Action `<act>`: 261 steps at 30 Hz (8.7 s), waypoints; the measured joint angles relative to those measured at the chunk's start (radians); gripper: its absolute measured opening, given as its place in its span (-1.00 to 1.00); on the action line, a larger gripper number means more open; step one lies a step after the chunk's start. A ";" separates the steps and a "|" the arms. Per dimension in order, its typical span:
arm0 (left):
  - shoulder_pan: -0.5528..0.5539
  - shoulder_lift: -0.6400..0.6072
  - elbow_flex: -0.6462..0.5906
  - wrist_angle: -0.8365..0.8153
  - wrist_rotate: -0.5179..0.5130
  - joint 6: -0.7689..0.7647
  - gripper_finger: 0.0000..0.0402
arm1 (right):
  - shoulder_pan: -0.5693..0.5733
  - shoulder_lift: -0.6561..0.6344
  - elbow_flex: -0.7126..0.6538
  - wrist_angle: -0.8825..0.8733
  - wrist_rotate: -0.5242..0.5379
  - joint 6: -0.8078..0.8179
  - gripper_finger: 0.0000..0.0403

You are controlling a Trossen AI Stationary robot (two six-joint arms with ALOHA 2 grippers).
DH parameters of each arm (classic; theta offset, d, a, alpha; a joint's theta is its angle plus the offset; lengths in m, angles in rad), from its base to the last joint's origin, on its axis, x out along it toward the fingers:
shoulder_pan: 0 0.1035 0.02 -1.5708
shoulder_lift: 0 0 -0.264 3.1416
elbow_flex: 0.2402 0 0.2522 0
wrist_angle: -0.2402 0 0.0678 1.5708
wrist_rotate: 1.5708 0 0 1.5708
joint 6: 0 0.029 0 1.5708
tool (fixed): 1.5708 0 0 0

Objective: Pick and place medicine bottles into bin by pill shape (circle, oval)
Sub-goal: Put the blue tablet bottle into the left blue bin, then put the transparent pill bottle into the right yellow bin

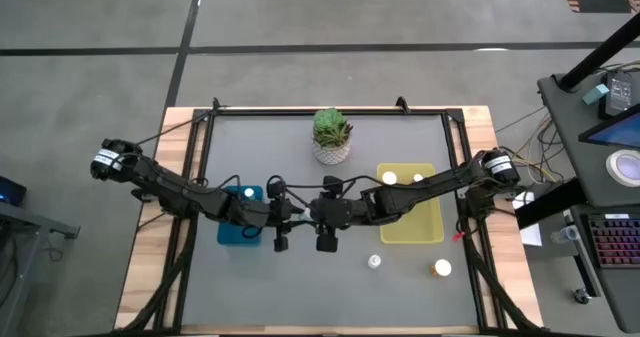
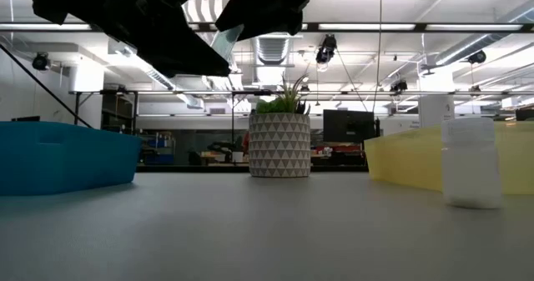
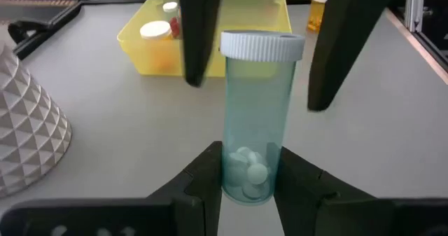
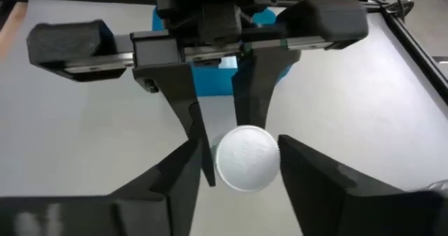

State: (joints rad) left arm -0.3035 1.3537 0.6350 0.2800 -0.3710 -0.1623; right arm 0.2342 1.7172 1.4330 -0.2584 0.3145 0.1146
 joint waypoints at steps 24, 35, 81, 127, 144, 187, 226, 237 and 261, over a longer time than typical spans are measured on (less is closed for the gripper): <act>-0.067 0.001 -0.003 0.247 0.000 0.153 -0.59 | 0.177 -0.214 -0.246 0.216 0.158 -0.051 0.16; -0.080 0.002 -0.003 0.278 0.005 0.191 -0.59 | 0.142 -0.145 -0.417 0.710 0.161 -0.130 0.16; -0.083 0.000 -0.003 0.277 0.001 0.194 -0.04 | 0.138 -0.063 -0.364 0.760 0.157 -0.211 -0.55; -0.042 0.177 0.034 0.526 -0.016 0.229 -0.31 | 0.110 -0.131 -0.365 0.368 0.157 -0.037 -0.55; -0.072 0.172 0.029 0.519 -0.098 0.222 -0.52 | 0.110 -0.152 -0.365 0.369 0.158 -0.007 -0.05; -0.401 -0.317 -0.088 -1.260 -0.424 -1.084 -0.52 | 0.110 -0.204 -0.365 0.301 0.160 0.051 0.13; -0.400 -0.262 0.065 -0.983 -0.434 -0.719 -0.16 | 0.110 -0.204 -0.349 0.209 0.153 0.084 0.13; -0.396 -0.262 0.072 -0.326 -0.475 0.023 -0.16 | 0.121 -0.204 -0.215 -0.233 -0.082 0.383 0.13; -0.357 -0.262 0.071 -0.069 -0.475 0.371 -0.16 | 0.264 -0.204 -0.129 -0.615 -0.345 1.177 0.13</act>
State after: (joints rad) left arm -0.6601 1.0916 0.7063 0.2115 -0.8459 0.2091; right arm 0.4984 1.5127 1.3045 -0.8730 -0.0308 1.2917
